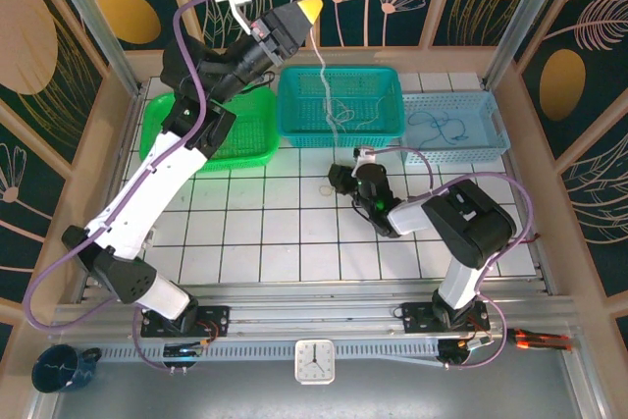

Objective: Untangle the cables

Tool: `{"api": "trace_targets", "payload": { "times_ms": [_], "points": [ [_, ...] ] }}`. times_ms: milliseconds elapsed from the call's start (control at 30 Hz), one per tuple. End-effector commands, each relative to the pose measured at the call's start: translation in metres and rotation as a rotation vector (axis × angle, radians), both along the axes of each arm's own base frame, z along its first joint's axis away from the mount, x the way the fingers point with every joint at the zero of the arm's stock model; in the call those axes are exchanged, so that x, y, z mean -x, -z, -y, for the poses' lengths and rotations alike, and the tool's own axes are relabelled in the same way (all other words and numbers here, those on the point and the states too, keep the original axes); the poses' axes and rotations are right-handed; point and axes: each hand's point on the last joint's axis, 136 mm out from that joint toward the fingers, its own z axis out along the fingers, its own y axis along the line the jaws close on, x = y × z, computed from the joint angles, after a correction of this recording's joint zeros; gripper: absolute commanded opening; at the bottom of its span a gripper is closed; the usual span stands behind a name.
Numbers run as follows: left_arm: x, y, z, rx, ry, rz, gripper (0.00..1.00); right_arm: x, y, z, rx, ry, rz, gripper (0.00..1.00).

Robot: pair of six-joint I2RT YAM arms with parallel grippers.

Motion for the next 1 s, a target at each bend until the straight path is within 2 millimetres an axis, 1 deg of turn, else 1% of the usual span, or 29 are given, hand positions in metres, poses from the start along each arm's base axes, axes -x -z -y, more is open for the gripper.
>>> {"api": "trace_targets", "payload": {
  "times_ms": [0,233,367,433,500,600,667,733,767,833,967],
  "points": [
    [0.001,-0.008,0.005,-0.036,-0.006,0.035,0.00,-0.001,0.005,0.011,-0.028,0.061,-0.001,0.28],
    [-0.004,-0.028,0.005,-0.048,-0.051,0.082,0.00,0.009,0.023,0.020,-0.034,0.082,-0.046,0.28],
    [-0.006,-0.043,0.005,-0.046,-0.067,0.111,0.00,0.013,0.031,0.024,-0.035,0.092,-0.069,0.28],
    [-0.014,-0.044,0.010,-0.053,-0.069,0.111,0.00,0.015,0.034,0.026,-0.038,0.096,-0.078,0.31],
    [-0.014,-0.053,0.011,-0.051,-0.073,0.126,0.00,0.017,0.037,0.028,-0.038,0.102,-0.086,0.34],
    [-0.018,-0.067,0.012,-0.053,-0.092,0.150,0.00,0.019,0.039,0.029,-0.042,0.106,-0.096,0.35],
    [-0.018,-0.079,0.008,-0.036,-0.112,0.174,0.00,0.020,0.041,0.030,-0.044,0.109,-0.102,0.35],
    [-0.023,-0.086,0.002,0.011,-0.104,0.187,0.00,0.020,0.044,0.030,-0.046,0.112,-0.110,0.35],
    [-0.029,-0.084,0.000,0.031,-0.074,0.152,0.00,0.021,0.045,0.030,-0.047,0.111,-0.114,0.35],
    [-0.036,-0.083,-0.003,0.042,-0.086,0.152,0.00,0.022,0.048,0.029,-0.050,0.108,-0.120,0.36],
    [-0.046,-0.078,-0.004,0.035,-0.111,0.138,0.00,0.024,0.051,0.030,-0.057,0.108,-0.134,0.47]
  ]
}}
